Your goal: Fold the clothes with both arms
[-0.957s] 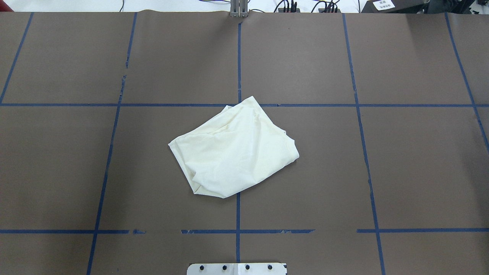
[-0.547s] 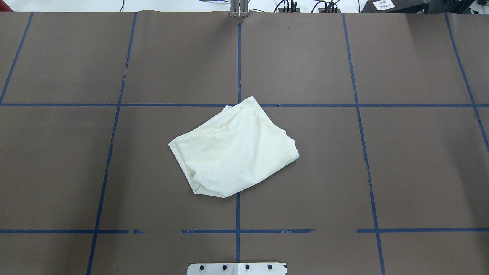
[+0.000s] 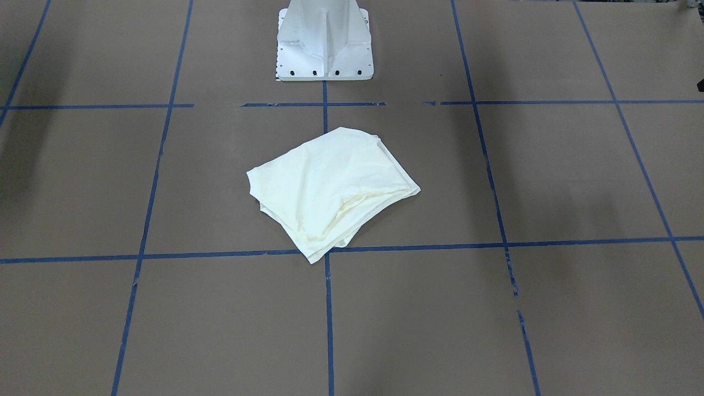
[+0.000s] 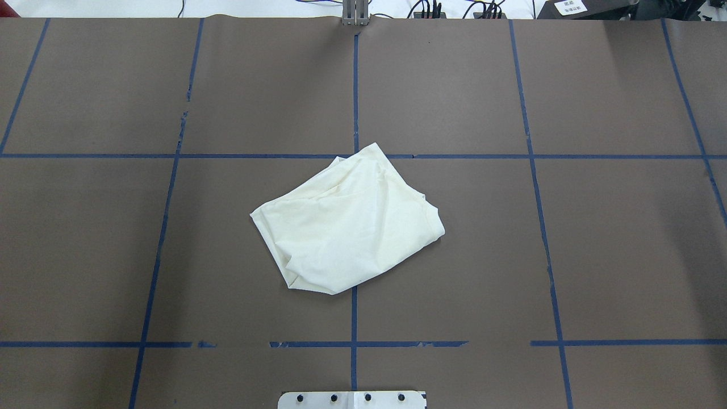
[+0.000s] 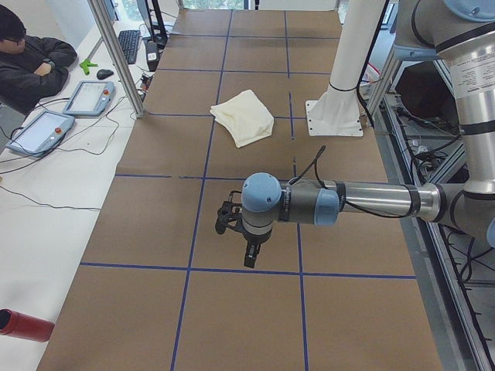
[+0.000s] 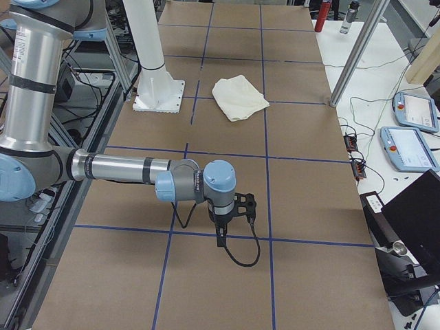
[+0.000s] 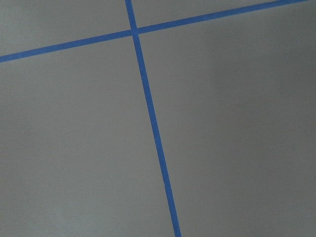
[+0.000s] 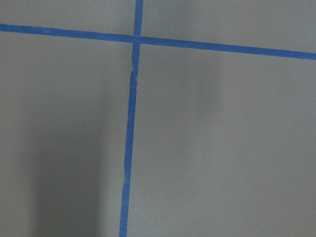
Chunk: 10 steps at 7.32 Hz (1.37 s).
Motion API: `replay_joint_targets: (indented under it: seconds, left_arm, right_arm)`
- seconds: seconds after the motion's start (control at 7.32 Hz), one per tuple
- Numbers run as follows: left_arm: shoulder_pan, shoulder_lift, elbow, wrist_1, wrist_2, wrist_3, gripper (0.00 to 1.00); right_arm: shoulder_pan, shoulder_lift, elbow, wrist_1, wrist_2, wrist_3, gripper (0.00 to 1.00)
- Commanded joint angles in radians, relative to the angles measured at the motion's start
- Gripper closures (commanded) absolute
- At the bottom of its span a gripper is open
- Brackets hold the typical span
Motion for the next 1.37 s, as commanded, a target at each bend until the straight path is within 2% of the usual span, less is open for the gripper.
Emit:
replay_joint_targets:
  seconds: [0.0, 1.23]
  left_arm:
    - [-0.001, 0.003, 0.019, 0.029, -0.003, 0.001, 0.00]
    - [-0.004, -0.017, 0.010, 0.002, -0.003, 0.000, 0.00]
  right_arm:
    - [0.000, 0.000, 0.000, 0.001, 0.003, 0.001, 0.00]
    - [-0.002, 0.005, 0.029, 0.002, 0.008, -0.008, 0.00]
